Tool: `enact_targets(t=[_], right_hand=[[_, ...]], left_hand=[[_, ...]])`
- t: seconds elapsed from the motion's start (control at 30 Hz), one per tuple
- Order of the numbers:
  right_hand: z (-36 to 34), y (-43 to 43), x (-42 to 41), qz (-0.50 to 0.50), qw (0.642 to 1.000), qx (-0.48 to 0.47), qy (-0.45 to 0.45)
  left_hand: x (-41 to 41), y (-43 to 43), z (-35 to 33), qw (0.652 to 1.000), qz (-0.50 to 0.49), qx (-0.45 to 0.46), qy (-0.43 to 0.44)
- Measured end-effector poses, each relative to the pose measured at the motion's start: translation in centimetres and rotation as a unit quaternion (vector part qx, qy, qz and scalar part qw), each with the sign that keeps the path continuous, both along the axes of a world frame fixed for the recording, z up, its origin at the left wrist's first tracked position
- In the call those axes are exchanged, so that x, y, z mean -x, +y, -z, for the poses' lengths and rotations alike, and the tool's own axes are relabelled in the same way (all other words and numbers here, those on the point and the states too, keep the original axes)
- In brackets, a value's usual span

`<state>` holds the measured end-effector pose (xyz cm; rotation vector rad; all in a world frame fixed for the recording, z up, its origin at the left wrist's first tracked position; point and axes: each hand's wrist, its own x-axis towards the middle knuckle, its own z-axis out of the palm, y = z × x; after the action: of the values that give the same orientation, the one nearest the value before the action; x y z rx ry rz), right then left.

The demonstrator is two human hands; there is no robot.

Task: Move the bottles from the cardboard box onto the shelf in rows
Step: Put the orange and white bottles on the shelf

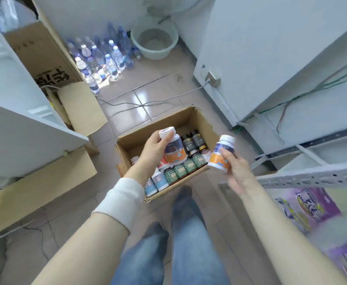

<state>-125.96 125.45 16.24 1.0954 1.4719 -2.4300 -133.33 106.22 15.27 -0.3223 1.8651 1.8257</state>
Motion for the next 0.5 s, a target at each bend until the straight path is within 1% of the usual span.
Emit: enact_targets(t=[0.13, 0.27, 0.37, 0.5], right_hand=[[-5.2, -0.9, -7.2, 0.087, 0.992, 0.085, 0.045], [-9.8, 0.3, -14.0, 0.154, 0.98, 0.098, 0.081], [-13.4, 2.1, -19.0, 0.17, 0.977, 0.067, 0.108], [-18.6, 5.0, -26.2, 0.177, 0.973, -0.039, 0.143]], left_hand=[[-4.0, 2.2, -5.6, 0.994, 0.092, -0.057, 0.026], [-8.6, 5.9, -11.6, 0.975, 0.192, -0.099, 0.05], [-12.4, 9.6, -16.4, 0.955, 0.251, -0.138, 0.078], [-17.8, 15.1, -21.9, 0.923, 0.334, -0.169, 0.093]])
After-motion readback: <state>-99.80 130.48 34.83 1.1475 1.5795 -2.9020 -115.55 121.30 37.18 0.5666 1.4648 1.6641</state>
